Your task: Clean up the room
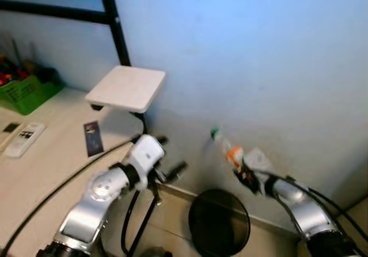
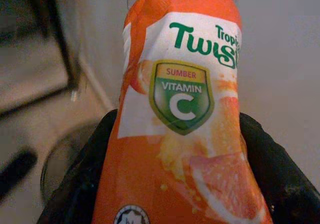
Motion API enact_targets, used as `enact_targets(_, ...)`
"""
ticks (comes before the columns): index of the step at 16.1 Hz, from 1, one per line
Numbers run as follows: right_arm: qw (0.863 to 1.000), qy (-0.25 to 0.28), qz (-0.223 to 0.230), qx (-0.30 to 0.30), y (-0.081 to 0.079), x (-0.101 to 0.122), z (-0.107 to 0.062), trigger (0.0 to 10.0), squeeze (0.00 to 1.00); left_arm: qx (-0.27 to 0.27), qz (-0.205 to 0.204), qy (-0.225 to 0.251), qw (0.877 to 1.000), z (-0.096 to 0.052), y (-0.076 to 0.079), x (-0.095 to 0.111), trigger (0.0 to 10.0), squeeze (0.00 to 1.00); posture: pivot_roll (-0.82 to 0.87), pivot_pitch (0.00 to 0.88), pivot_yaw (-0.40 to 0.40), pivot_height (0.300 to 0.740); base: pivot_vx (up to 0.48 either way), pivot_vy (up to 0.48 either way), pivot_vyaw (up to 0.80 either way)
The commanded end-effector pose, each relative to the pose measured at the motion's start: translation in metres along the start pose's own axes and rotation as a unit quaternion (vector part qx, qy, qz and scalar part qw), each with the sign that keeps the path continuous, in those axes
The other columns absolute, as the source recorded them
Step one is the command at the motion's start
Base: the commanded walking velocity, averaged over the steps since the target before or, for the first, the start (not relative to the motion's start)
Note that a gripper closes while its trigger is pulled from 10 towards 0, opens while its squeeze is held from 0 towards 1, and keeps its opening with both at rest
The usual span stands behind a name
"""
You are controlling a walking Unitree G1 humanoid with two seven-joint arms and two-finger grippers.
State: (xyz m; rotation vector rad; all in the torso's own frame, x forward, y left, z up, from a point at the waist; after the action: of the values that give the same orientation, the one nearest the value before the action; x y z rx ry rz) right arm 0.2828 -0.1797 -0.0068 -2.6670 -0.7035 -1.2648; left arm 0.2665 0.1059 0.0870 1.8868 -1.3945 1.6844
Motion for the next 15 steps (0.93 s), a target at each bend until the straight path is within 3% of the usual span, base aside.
enact_targets(1,0.999,-0.028,-0.027,0.017,-0.006,-0.006,0.007,10.0,0.0,-0.037,0.003,0.006,0.999,-0.004,0.004,0.001,10.0,0.18,0.0,0.0,0.054,0.74,0.0,0.0,0.0)
enact_targets(4,0.993,-0.09,-0.077,0.006,-0.005,-0.017,0.021,10.0,0.0,-0.105,-0.011,0.003,0.994,-0.006,0.012,0.0,10.0,0.18,-0.01,0.0,0.054,0.74,0.0,0.0,0.0)
enact_targets(9,0.99,-0.109,-0.085,-0.029,0.004,-0.014,0.029,10.0,0.0,-0.156,0.0,-0.028,0.987,-0.012,0.016,-0.007,10.0,0.17,0.0,0.0,0.04,0.74,0.0,0.0,0.0)
enact_targets(15,0.991,-0.108,-0.081,-0.018,-0.004,-0.013,0.035,10.0,0.0,-0.194,0.024,-0.072,0.978,-0.023,0.015,-0.019,10.0,0.18,-0.01,0.0,0.038,0.74,0.0,0.0,0.0)
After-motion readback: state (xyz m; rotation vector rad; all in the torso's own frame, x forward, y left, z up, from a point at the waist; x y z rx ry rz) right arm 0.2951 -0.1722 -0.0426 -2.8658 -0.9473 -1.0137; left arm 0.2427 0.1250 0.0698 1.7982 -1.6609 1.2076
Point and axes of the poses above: a point about 5 cm out from each wrist's last joint towards the gripper, its own z axis pointing out of the wrist towards the gripper, its own x axis along the axis of the wrist's last joint, y = z × x, the point moved 3 cm from there along z, pointing out of the wrist towards the gripper, and after that the axes turned 14 degrees about z, right-handed, at the moved point
